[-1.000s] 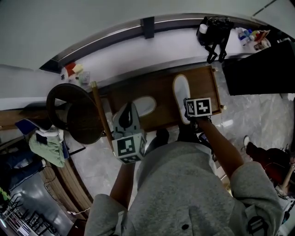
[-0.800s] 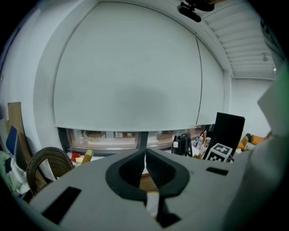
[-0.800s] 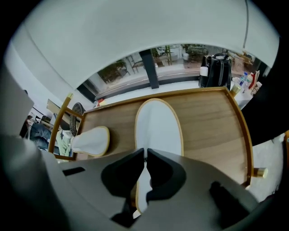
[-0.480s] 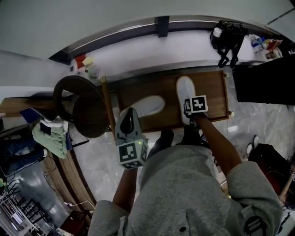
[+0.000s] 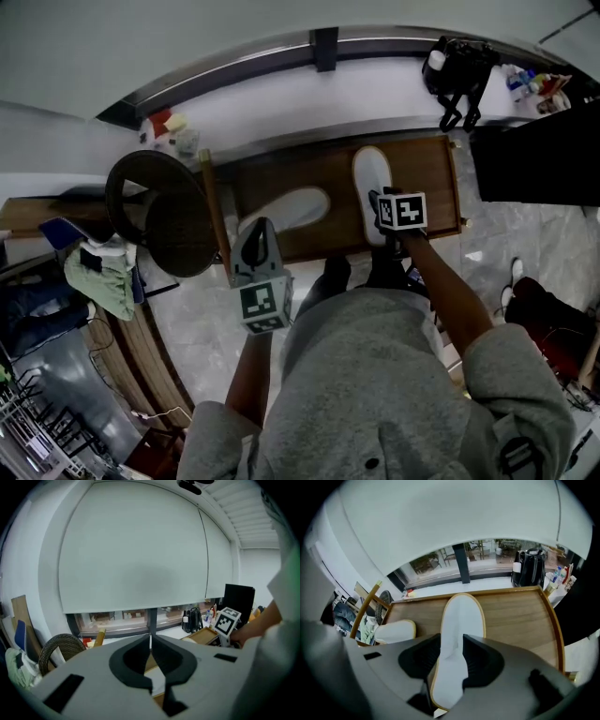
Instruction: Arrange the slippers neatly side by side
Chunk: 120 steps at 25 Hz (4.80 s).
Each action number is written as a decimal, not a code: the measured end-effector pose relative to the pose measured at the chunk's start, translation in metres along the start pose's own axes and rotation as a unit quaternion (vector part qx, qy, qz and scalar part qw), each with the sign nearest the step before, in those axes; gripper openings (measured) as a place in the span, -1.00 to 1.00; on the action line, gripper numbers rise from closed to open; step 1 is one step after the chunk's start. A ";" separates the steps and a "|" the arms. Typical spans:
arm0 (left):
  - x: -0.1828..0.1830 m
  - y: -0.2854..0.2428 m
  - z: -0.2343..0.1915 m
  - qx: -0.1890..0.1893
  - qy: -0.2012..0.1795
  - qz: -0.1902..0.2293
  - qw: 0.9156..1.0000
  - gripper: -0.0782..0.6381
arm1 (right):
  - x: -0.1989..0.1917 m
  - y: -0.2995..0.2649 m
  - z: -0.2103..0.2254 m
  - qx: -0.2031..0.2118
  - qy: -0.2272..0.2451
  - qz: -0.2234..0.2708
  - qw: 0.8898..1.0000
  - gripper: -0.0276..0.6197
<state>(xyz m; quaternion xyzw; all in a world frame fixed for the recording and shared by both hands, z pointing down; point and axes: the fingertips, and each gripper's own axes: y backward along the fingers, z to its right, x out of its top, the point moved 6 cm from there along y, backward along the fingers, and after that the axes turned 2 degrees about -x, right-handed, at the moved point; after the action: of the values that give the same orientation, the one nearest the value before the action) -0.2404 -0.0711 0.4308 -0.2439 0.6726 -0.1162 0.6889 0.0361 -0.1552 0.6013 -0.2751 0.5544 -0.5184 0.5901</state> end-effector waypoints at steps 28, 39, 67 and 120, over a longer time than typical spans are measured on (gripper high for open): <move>-0.146 -0.081 0.016 -0.169 -0.324 -0.181 0.913 -0.20 | -0.003 0.143 -0.013 0.065 0.096 0.236 0.965 -0.81; -0.155 -0.098 0.015 -0.177 -0.357 -0.204 0.894 -0.40 | -0.016 0.145 -0.007 0.058 0.102 0.223 0.968 -0.81; -0.116 -0.112 0.049 -0.050 -0.027 -0.271 0.961 -0.70 | -0.017 0.147 -0.001 0.060 0.097 0.218 0.969 -0.81; -0.112 -0.176 0.146 0.037 0.125 -0.317 0.939 -0.49 | 0.032 0.140 0.126 0.132 0.111 0.181 0.968 -0.81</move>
<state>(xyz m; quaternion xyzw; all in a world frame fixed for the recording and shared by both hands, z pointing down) -0.0746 -0.1406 0.6112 -0.4023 0.6361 -0.3832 0.5354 0.1925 -0.1728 0.4932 -0.0308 0.5840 -0.4989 0.6395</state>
